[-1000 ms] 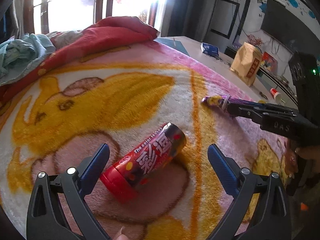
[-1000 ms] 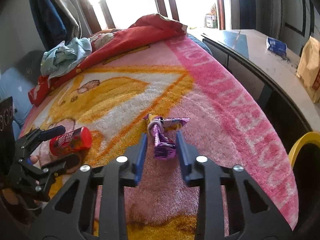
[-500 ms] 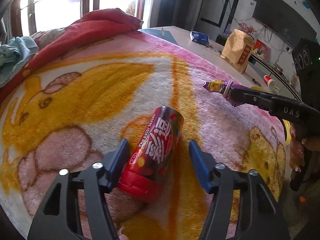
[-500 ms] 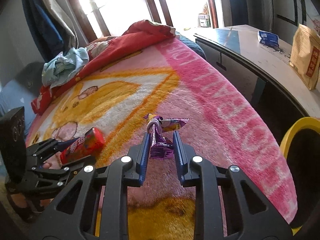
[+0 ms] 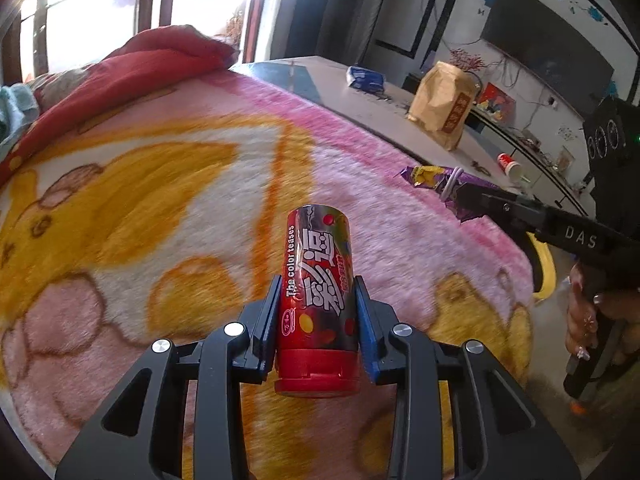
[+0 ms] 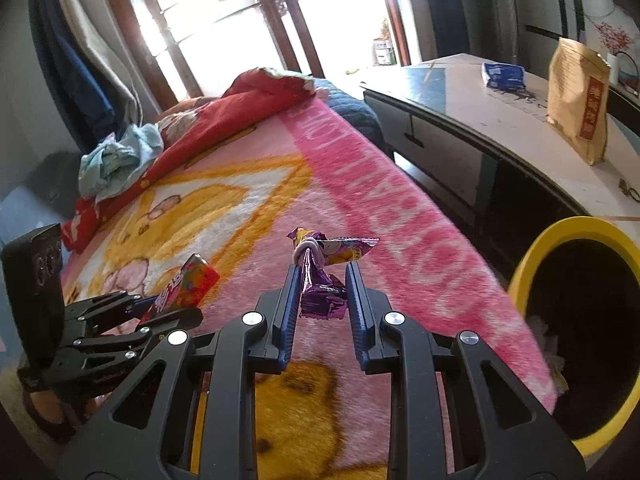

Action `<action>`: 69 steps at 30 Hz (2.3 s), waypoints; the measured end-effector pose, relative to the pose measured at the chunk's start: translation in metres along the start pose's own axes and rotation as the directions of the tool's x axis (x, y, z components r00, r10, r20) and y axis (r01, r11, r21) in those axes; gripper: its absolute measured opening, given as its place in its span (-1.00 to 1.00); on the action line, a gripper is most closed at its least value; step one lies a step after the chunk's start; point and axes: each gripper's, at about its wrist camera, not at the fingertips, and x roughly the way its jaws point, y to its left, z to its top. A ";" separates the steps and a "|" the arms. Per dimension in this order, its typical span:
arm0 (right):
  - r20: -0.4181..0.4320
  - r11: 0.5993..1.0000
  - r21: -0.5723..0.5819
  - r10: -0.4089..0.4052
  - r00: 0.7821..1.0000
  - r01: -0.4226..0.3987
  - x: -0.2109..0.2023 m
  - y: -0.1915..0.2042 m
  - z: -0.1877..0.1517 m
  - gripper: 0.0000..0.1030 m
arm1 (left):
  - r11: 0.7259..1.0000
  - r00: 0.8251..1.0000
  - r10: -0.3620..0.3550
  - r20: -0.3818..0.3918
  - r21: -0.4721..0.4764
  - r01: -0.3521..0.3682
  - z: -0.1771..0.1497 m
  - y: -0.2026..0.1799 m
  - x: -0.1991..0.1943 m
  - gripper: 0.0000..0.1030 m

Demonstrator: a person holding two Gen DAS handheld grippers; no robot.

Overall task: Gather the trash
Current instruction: 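Carry the red tube in the left tool and purple wrapper in the right tool over the bin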

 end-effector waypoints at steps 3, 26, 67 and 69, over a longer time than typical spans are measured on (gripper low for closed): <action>0.017 1.000 0.017 -0.019 1.000 0.018 -0.010 -0.012 0.001 -0.66 | 1.000 1.000 -0.020 0.012 0.011 0.020 0.005 -0.011 0.001 -0.38; 0.106 0.968 0.191 -0.184 0.977 0.162 -0.076 -0.105 -0.003 -0.66 | 0.969 0.986 -0.163 0.027 0.193 0.155 0.037 -0.115 0.014 -0.38; 0.066 0.831 0.441 -0.406 0.911 0.339 -0.140 -0.229 -0.053 -0.66 | 0.859 0.944 -0.315 -0.102 0.391 0.329 0.032 -0.243 0.070 -0.38; 0.064 0.829 0.446 -0.407 0.911 0.339 -0.140 -0.230 -0.054 -0.66 | 0.857 0.941 -0.318 -0.111 0.390 0.336 0.032 -0.247 0.076 -0.38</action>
